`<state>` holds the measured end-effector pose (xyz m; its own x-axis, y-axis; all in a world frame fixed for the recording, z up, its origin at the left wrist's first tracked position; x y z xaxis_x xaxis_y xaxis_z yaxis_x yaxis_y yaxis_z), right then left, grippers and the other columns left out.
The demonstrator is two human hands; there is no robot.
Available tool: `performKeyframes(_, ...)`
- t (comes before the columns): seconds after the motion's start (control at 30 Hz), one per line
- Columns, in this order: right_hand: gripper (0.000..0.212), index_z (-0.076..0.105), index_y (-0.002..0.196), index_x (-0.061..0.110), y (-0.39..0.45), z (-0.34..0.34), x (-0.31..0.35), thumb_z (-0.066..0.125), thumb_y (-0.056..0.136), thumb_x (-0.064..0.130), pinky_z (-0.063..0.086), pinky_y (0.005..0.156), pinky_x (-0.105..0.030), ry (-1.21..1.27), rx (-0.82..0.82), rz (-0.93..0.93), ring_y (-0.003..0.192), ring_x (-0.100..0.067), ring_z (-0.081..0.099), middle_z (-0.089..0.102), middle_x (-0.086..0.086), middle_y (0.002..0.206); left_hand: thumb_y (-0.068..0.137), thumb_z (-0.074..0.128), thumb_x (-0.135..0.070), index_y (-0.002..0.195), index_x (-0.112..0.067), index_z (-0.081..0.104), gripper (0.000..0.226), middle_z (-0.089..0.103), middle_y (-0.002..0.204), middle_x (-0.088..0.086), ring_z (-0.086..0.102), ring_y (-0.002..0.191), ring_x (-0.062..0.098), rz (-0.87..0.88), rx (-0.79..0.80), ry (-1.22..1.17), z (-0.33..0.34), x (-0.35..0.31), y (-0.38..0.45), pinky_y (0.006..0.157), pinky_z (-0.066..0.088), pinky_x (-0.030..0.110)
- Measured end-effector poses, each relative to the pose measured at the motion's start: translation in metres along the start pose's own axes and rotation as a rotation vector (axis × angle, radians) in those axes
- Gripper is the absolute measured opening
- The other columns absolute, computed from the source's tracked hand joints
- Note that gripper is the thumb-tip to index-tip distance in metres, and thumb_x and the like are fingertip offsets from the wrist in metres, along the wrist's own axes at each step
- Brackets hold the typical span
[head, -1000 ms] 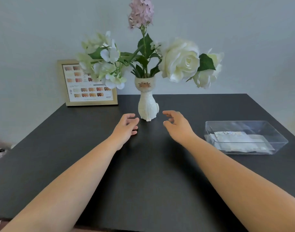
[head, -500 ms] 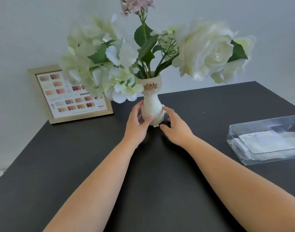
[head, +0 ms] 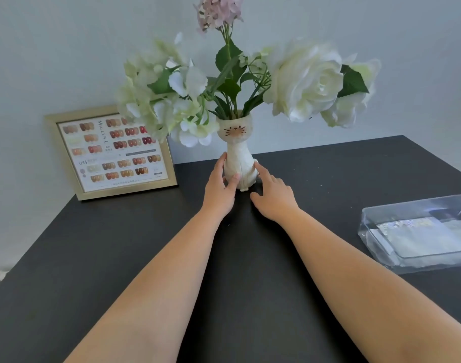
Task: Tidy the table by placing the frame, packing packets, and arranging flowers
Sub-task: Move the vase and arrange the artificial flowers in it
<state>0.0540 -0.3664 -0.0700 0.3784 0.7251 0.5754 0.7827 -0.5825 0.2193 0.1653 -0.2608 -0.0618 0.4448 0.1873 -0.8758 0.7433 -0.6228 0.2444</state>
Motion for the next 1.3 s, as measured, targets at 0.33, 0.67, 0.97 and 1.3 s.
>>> performKeyframes(0.33,0.079,0.004,0.15,0.038,0.027,0.008,-0.008,0.049,0.085,0.037,0.031,0.101,-0.044,-0.085,0.02,0.005,0.124,-0.026,0.042,0.057,0.004,0.133,0.098,0.053,-0.036,0.15,-0.032,0.03,0.057,0.047,0.148,-0.007,0.056,0.122,0.015,-0.017,-0.029,0.066,0.001,0.008,0.029,0.103,0.043,0.035)
performKeyframes(0.67,0.05,0.044,0.138,0.03,0.011,-0.007,-0.008,0.05,0.089,0.025,0.043,0.092,-0.033,0.081,-0.053,-0.017,0.117,-0.018,0.049,0.061,0.005,0.123,0.096,0.057,-0.033,0.141,-0.029,0.046,0.046,0.055,0.135,-0.009,0.061,0.098,0.002,-0.076,-0.186,-0.026,-0.015,0.006,0.008,0.085,0.044,0.018)
performKeyframes(0.97,0.063,0.033,0.121,0.045,-0.051,-0.132,0.044,0.073,0.073,0.038,0.05,0.076,-0.016,0.759,-0.728,-0.123,0.095,-0.005,0.058,0.039,0.04,0.113,0.075,0.08,-0.047,0.134,-0.05,0.026,0.08,0.03,0.146,-0.011,0.048,0.124,0.001,0.254,-0.395,-0.299,-0.097,-0.069,-0.047,0.096,0.05,0.025)
performKeyframes(1.3,0.061,0.045,0.128,0.032,-0.002,-0.21,0.117,0.076,0.075,0.024,0.035,0.065,0.001,0.228,-0.657,-0.325,0.097,0.014,0.036,0.037,0.001,0.134,0.078,0.082,-0.028,0.137,-0.024,0.043,0.071,0.027,0.147,0.019,0.039,0.126,0.007,0.826,-0.558,0.351,-0.16,-0.213,-0.049,0.089,0.048,0.02)
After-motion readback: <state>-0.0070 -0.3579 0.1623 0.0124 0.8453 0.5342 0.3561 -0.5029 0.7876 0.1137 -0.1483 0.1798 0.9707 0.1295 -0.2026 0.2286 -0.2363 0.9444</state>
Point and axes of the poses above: each hand's wrist, its own y-axis towards the middle knuckle, its own z-axis out of the palm, x = y × z, the point moved 8 cm from there along y, towards the middle knuckle
